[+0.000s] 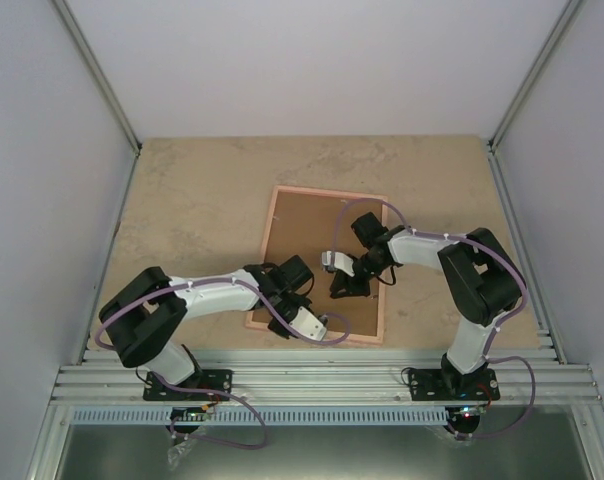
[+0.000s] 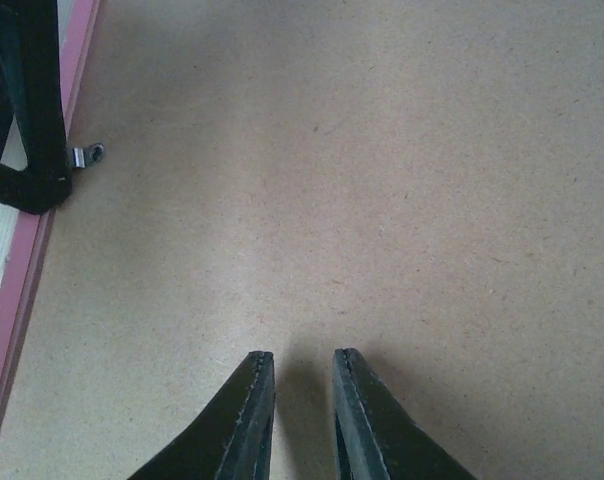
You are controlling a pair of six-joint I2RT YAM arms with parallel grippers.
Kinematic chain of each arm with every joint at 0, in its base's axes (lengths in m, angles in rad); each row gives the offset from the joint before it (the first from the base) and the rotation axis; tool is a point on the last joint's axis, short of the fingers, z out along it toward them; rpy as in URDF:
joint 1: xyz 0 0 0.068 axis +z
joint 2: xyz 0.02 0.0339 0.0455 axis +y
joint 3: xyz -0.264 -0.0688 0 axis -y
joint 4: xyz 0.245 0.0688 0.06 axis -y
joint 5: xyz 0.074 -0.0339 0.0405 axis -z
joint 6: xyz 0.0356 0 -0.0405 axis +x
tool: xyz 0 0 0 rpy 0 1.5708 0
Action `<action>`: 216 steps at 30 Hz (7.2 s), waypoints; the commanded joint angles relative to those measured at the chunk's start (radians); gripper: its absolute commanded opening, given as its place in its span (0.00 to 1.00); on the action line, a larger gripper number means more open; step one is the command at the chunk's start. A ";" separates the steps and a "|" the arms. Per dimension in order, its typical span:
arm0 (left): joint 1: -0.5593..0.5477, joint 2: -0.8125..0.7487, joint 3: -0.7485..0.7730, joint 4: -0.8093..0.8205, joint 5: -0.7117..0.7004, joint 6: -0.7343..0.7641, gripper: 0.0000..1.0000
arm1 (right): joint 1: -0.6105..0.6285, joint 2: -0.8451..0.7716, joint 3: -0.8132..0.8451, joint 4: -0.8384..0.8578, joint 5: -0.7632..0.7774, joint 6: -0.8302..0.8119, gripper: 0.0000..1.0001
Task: Put the photo into the frame
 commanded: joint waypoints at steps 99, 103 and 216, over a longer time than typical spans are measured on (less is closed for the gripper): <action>0.738 0.211 0.371 0.252 -0.019 -0.970 0.61 | -0.259 0.562 1.249 -0.359 0.283 0.036 0.54; 0.695 0.161 0.376 0.243 -0.025 -0.940 0.63 | -0.283 0.465 1.209 -0.305 0.241 0.156 0.69; 0.237 -0.168 0.312 0.193 -0.186 -0.632 0.79 | -0.579 0.175 0.528 0.103 -0.584 0.976 0.01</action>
